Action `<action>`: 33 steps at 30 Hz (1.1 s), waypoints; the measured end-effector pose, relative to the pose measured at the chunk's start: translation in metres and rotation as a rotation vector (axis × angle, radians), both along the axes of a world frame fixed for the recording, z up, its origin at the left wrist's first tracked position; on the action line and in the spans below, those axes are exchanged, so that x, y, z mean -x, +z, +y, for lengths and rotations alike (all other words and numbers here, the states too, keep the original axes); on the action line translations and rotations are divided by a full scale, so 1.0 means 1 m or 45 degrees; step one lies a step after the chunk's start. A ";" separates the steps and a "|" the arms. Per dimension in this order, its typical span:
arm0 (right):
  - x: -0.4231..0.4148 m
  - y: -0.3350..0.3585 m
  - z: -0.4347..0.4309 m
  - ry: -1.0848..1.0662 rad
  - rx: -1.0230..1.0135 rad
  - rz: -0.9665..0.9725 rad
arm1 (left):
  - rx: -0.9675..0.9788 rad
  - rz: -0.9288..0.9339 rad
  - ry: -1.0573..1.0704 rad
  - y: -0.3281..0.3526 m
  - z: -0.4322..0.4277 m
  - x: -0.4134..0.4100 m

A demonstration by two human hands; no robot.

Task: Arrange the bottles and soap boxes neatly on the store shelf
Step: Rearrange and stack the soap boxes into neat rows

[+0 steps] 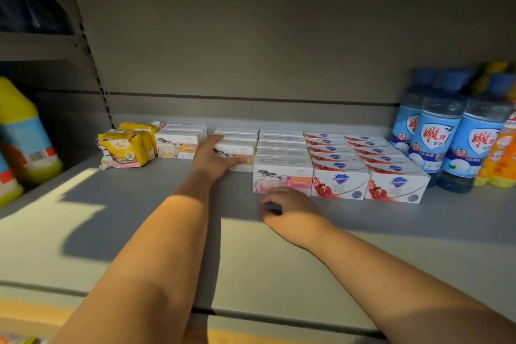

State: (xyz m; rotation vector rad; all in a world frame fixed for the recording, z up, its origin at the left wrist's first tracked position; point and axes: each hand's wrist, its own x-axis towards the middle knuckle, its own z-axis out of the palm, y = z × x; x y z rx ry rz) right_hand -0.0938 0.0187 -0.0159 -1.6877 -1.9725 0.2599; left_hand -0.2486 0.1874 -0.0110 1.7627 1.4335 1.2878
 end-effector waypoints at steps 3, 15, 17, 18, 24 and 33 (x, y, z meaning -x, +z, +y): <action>0.000 0.000 0.001 0.005 -0.002 0.002 | -0.022 0.020 0.027 0.000 0.006 -0.001; 0.004 0.005 -0.004 0.000 0.031 -0.049 | -0.038 0.016 0.025 -0.001 -0.008 0.001; 0.005 0.007 -0.006 0.000 0.040 -0.078 | -0.045 0.089 0.162 0.000 -0.016 0.007; 0.006 0.008 -0.007 0.003 0.041 -0.106 | -0.075 0.154 0.251 0.001 -0.020 0.011; 0.009 0.007 -0.010 0.054 0.028 -0.302 | -0.078 0.601 0.563 0.003 -0.025 0.046; 0.002 -0.010 0.003 0.161 -0.071 -0.370 | -0.017 1.139 0.491 -0.003 0.024 0.043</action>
